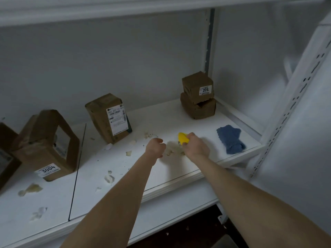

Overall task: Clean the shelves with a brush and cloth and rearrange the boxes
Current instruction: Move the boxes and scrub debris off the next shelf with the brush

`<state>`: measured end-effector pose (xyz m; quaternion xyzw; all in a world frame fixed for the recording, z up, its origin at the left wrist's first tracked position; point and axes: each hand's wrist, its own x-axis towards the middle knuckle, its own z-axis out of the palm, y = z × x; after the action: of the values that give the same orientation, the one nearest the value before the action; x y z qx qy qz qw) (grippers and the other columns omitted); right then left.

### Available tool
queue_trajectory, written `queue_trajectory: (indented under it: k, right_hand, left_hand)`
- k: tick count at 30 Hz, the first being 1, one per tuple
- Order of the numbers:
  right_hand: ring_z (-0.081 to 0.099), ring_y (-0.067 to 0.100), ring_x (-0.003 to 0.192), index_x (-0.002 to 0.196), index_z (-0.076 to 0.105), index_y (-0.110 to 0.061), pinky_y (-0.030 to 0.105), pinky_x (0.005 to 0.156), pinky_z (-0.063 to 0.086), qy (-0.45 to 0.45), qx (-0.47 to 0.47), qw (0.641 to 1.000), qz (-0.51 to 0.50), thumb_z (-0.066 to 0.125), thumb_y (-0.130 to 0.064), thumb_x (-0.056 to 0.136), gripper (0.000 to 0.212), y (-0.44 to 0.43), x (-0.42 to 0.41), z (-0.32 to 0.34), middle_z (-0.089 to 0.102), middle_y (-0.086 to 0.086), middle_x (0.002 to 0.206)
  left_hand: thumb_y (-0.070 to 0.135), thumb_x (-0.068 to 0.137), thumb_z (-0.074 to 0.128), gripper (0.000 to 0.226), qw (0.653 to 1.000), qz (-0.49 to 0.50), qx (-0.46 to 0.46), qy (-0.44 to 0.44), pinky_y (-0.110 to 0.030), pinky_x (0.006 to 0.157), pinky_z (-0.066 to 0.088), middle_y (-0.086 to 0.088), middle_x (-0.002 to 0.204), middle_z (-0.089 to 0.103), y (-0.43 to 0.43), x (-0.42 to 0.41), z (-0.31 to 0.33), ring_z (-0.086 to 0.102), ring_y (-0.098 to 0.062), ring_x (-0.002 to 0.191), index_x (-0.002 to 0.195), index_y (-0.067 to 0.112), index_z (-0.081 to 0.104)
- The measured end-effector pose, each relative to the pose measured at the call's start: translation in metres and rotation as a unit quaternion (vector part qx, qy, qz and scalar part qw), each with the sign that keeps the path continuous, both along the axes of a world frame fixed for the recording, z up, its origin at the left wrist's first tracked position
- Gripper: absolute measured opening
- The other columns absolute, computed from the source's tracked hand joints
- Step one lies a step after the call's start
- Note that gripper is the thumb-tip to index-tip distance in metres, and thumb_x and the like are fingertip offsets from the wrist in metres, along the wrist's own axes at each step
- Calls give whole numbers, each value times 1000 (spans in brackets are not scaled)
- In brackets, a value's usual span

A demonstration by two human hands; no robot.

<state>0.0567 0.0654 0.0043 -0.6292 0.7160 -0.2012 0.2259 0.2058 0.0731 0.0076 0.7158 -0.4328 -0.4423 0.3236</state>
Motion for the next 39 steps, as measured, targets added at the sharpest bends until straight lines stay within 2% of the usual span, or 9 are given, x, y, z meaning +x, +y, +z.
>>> queue_trajectory:
  k: [3,10,15,19,22,26,33,36,39]
  right_hand:
    - [61,29,102,122,55,-22,34,82,50,-28,14,999,-12,50,-33,92,32,-14,-16,10,63,8,117]
    - [57,36,106,123,51,-12,37,78,45,15,-7,995,-97,45,-39,97,38,-34,-50,3,60,17,117]
    - [61,29,98,118,55,-22,31,75,45,-34,-5,999,-13,53,-28,91,29,-21,0,-5,64,8,112]
    - [62,27,101,116,60,-28,33,82,51,-64,2,998,1,57,-29,88,29,-20,0,4,63,4,116]
    - [60,30,93,119,54,-23,34,74,48,-16,-25,998,-51,50,-32,93,28,-27,-24,11,63,10,110]
    - [58,35,104,121,52,-13,35,75,44,21,-21,996,-86,46,-34,96,33,-28,-40,8,61,17,114]
    - [62,28,93,116,57,-25,32,78,50,-68,3,998,-2,55,-29,89,27,-8,12,-5,65,5,106]
    - [63,23,80,113,61,-26,30,75,52,-114,9,993,-6,57,-28,88,25,-11,6,1,66,3,101]
    - [62,31,95,118,56,-23,36,76,51,-88,-14,994,-69,54,-30,93,26,-16,-17,3,65,10,109]
  left_hand:
    - [1,91,44,47,1000,-14,-6,-5,-35,86,51,-19,135,49,-9,4,4,55,-33,116,138,5,44]
    - [2,91,44,47,999,-29,-4,-20,-34,85,51,-17,136,49,-17,14,5,56,-33,113,138,6,45]
    - [2,92,44,46,999,-29,6,-27,-34,83,51,-18,136,50,-16,18,0,55,-32,116,138,5,45]
    - [3,91,44,47,999,-39,1,-29,-35,84,51,-20,133,51,-13,12,4,57,-31,109,138,5,44]
    - [3,92,43,47,999,-45,-6,-31,-36,88,51,-17,135,50,-11,14,9,55,-32,115,139,5,44]
    - [2,92,44,44,999,-41,-6,-23,-33,81,48,-18,135,50,-5,22,8,56,-28,105,136,4,46]
    - [4,93,45,45,999,-27,6,-27,-34,86,49,-18,134,50,-4,21,3,54,-33,116,138,5,44]
    - [5,92,46,46,999,-30,6,-22,-34,86,49,-19,133,51,-3,15,5,56,-31,110,138,6,44]
    - [3,93,45,46,999,-35,1,-22,-33,86,49,-17,134,50,-2,18,7,54,-31,116,138,6,44]
